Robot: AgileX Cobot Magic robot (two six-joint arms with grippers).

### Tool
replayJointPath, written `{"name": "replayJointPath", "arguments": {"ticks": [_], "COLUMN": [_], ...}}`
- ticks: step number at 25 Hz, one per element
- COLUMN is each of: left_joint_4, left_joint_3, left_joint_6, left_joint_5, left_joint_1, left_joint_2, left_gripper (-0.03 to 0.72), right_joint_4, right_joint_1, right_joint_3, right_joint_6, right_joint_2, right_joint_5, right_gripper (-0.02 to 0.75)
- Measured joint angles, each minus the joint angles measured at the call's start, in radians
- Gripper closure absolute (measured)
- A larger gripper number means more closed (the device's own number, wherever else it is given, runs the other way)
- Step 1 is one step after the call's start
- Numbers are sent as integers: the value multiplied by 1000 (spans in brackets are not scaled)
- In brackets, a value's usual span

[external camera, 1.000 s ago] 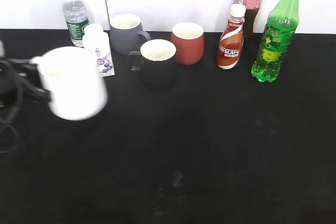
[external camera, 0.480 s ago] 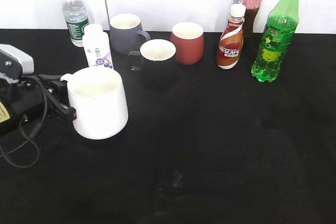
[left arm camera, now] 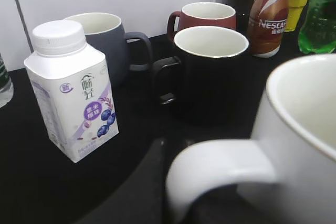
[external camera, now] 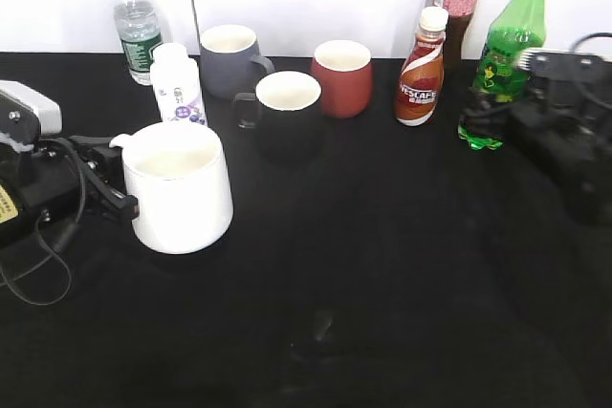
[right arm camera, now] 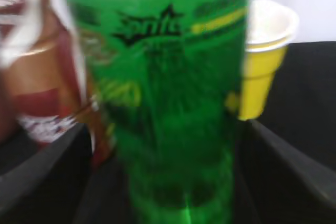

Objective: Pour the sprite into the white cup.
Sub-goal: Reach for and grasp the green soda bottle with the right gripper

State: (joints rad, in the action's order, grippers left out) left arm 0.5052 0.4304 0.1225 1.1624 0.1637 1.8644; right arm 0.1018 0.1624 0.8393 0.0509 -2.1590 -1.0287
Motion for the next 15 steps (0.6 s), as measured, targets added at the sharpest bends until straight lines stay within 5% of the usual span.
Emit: {"name": "replayJointPath", "arguments": {"ticks": [6, 15], "left_joint_4": [-1, -3], "left_joint_3": [0, 0], "left_joint_6": [0, 0], "left_joint_5": [0, 0], "left_joint_1": [0, 0], "left_joint_2": [0, 0], "left_gripper": [635, 636], "right_joint_4": [18, 13], "right_joint_1": [0, 0], "right_joint_3": [155, 203], "right_joint_6": [-1, -72], "right_joint_2": [-107, -135], "right_joint_5": [49, 73], "right_gripper": [89, 331]}}
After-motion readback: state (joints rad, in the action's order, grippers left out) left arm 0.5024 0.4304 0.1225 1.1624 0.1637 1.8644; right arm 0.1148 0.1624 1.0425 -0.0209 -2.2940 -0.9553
